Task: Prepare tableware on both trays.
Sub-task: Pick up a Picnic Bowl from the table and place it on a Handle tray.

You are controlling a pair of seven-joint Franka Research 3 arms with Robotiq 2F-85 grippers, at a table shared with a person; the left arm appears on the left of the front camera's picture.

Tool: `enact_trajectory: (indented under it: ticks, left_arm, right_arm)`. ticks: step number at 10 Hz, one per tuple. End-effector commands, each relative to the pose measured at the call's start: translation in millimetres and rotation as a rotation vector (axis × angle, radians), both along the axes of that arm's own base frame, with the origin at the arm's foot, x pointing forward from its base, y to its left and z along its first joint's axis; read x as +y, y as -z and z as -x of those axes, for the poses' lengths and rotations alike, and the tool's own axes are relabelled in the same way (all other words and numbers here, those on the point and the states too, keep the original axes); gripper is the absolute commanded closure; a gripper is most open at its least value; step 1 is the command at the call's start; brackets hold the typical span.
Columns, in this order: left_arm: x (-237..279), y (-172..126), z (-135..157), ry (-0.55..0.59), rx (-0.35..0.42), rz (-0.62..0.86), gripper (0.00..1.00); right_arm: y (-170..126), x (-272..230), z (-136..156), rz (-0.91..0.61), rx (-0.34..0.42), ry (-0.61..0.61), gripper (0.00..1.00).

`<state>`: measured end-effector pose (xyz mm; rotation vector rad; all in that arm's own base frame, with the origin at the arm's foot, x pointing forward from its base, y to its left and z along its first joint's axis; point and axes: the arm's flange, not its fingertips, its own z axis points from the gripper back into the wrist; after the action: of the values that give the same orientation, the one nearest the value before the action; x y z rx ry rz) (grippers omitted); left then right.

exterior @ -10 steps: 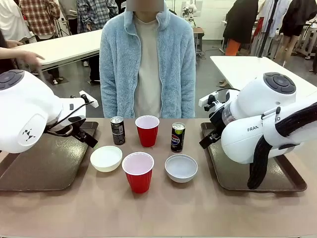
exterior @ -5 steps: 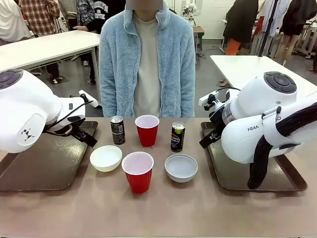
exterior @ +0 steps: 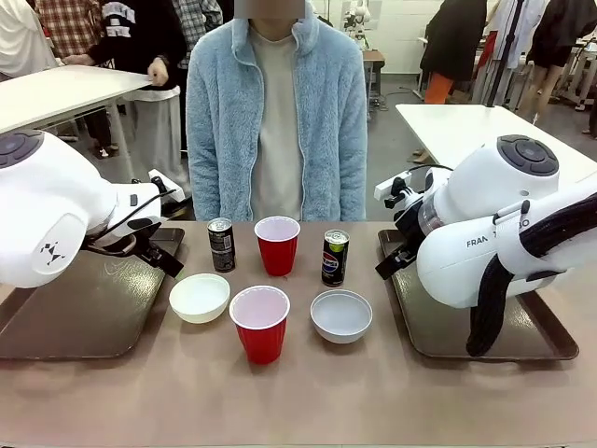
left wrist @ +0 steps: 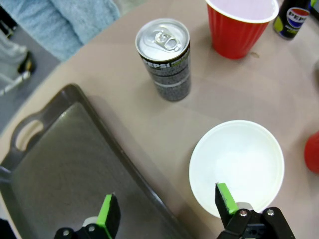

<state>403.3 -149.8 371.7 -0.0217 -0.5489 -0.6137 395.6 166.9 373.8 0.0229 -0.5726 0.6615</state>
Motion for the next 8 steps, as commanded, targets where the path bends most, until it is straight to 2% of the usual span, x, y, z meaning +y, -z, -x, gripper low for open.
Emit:
enact_trajectory:
  ticks: [1,2,3,5,6,8]
  left_arm:
    - [7,-5,16,0.069,0.014,-0.029,0.00]
    - [11,-22,33,0.082,0.034,-0.046,0.00]
    - [13,-47,60,0.072,0.077,-0.038,0.00]
    - [27,-80,86,0.098,0.210,-0.019,0.00]
    - [31,-87,106,0.102,0.281,0.016,0.00]
    - [38,-98,135,0.116,0.367,0.055,0.00]
  right_arm:
    - [-7,-3,13,0.035,0.041,0.018,0.00]
    - [-23,-3,33,0.029,0.050,-0.003,0.00]
    - [-42,-5,67,0.034,0.095,-0.048,0.00]
    - [-66,-15,112,0.083,0.140,0.007,0.00]
    - [-71,-23,139,0.120,0.177,0.036,0.00]
    - [-66,-38,180,0.150,0.259,0.120,0.00]
